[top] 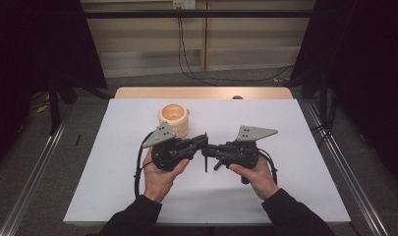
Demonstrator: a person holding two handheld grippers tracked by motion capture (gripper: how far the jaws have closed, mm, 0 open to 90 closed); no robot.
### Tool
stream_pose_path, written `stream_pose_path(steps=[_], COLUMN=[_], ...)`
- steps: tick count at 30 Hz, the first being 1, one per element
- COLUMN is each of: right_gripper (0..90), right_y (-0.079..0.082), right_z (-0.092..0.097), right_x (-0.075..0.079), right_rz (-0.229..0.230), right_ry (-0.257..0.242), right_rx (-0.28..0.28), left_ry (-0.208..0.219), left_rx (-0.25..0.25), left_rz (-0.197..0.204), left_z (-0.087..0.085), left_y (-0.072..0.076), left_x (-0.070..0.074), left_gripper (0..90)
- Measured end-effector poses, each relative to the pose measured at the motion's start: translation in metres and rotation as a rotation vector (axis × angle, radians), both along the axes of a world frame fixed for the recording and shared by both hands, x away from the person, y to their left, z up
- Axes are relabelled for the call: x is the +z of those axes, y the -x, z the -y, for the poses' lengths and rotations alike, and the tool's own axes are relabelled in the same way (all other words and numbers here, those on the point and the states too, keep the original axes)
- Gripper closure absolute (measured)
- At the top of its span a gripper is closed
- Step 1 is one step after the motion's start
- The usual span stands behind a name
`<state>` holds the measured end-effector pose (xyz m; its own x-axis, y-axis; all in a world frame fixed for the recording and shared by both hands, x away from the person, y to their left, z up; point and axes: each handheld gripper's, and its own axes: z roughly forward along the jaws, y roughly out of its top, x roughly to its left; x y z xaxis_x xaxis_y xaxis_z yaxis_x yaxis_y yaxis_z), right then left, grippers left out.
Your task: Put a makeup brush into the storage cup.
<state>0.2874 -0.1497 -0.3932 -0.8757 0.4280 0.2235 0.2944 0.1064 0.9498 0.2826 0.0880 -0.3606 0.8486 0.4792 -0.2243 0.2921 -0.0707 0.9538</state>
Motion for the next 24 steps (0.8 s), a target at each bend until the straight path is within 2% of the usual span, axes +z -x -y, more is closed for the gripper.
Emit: stream_pose_path(steps=[3,4,7,9,10,14,16,17,18,21,22,23,24], right_gripper=[83.2,83.2,83.2,83.2,83.2,83.2,83.2,83.2,83.2,83.2,83.2,83.2,83.2], right_y=[0.0002,0.0001,0.0001,0.0,0.0001,0.0004,0.0006,0.0006,0.0004,0.0001,0.0,-0.0001,-0.0004], right_z=[0.0002,0.0006,0.0011,0.0018,0.0019,0.0023,0.0029,0.0029,0.0033,0.0039,0.0041,0.0044,0.0053], right_x=[0.0004,0.0011,0.0017,0.0023,0.0028,0.0035,0.004,0.004,0.004,0.004,0.004,0.0041,0.0042], right_rz=[0.004,0.006,0.007,0.01,0.016,0.016,0.019,0.019,0.021,0.025,0.024,0.026,0.028], right_ry=[0.002,0.002,0.0,0.001,0.0,0.001,0.004,0.004,0.007,0.008,0.007,0.008,0.01], right_rx=[-0.001,-0.003,-0.002,-0.004,-0.001,-0.001,-0.002,-0.002,-0.004,-0.007,-0.004,-0.005,-0.011], left_ry=[0.007,0.011,0.013,0.012,0.016,0.011,0.008,0.005,0.005,0.007,-0.019,-0.002,-0.007], left_rx=[-0.004,-0.003,0.003,0.017,0.017,0.022,0.026,0.043,0.035,0.048,0.043,0.044,0.052], left_rz=[0.006,0.012,0.023,0.03,0.034,0.037,0.042,0.039,0.041,0.04,0.061,0.075,0.088], left_z=[-0.0001,-0.0002,-0.0006,-0.0003,0.0001,0.0006,0.0006,0.0008,0.0,-0.0013,-0.0031,-0.0028,-0.0046], left_y=[-0.0005,-0.0008,-0.0008,-0.0003,-0.0004,-0.0002,-0.0009,-0.0003,-0.0014,-0.0013,-0.0022,-0.0023,-0.0028], left_x=[-0.0001,-0.0002,-0.0002,0.0,0.0,0.0,-0.0001,0.0001,0.0,0.0001,0.0002,-0.0003,0.0003], left_gripper=[79.7,75.0,70.6,64.7,58.8,52.7,43.9,43.9,38.3,36.1,33.0,29.6,26.2])
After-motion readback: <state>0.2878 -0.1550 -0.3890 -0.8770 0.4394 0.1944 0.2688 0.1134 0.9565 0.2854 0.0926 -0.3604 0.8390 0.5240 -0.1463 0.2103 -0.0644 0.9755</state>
